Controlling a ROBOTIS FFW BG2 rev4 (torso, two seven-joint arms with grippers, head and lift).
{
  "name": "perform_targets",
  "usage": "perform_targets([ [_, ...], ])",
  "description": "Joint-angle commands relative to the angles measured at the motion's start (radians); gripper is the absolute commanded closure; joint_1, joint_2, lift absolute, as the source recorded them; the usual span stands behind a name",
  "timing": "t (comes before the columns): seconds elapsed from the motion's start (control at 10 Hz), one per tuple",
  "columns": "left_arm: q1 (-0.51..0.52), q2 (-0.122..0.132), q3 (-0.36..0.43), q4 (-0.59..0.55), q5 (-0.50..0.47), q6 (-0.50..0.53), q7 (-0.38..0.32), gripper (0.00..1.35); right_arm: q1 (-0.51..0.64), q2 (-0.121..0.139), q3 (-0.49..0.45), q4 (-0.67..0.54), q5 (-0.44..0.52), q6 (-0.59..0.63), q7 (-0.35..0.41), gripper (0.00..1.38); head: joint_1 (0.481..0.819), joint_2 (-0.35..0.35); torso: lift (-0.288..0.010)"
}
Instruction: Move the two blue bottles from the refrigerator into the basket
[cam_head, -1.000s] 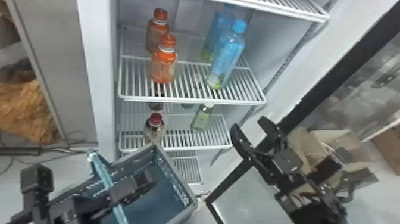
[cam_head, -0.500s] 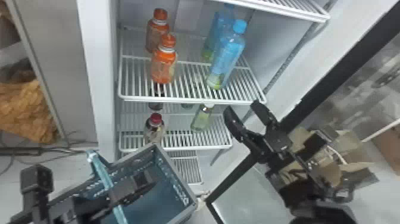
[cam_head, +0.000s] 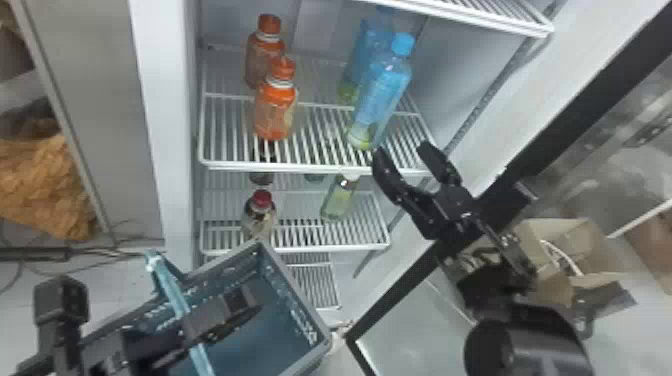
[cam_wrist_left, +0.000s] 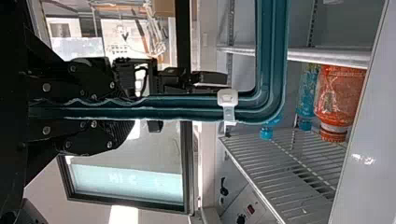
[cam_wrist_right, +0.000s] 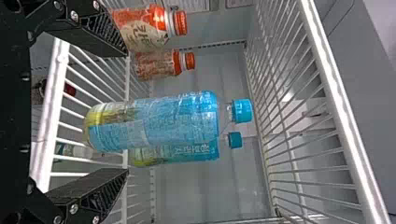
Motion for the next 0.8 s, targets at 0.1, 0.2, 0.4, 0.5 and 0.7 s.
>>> perform_targets([
  [0.1, 0.000, 0.001, 0.000, 0.001, 0.002, 0.000, 0.000, 1.20, -0.089, -0.019, 0.045, 0.079, 0.009, 0.015, -0.014, 0.17, 0.695, -0.350, -0.010],
  [0.2, 0.000, 0.001, 0.000, 0.001, 0.002, 0.000, 0.000, 1.20, -0.119, -0.024, 0.061, 0.104, 0.015, 0.015, -0.018, 0.17, 0.695, -0.350, -0.010],
  [0.4, 0.000, 0.001, 0.000, 0.001, 0.002, 0.000, 0.000, 1.20, -0.165, -0.031, 0.076, 0.133, 0.029, 0.015, -0.033, 0.16, 0.695, -0.350, -0.010],
  [0.5, 0.000, 0.001, 0.000, -0.002, 0.002, 0.000, 0.000, 1.20, -0.185, -0.033, 0.080, 0.146, 0.029, 0.015, -0.038, 0.16, 0.695, -0.350, -0.010],
  [0.7, 0.000, 0.001, 0.000, 0.001, 0.000, 0.000, 0.000, 1.20, -0.222, -0.041, 0.104, 0.178, 0.033, 0.015, -0.049, 0.16, 0.695, -0.350, -0.010],
])
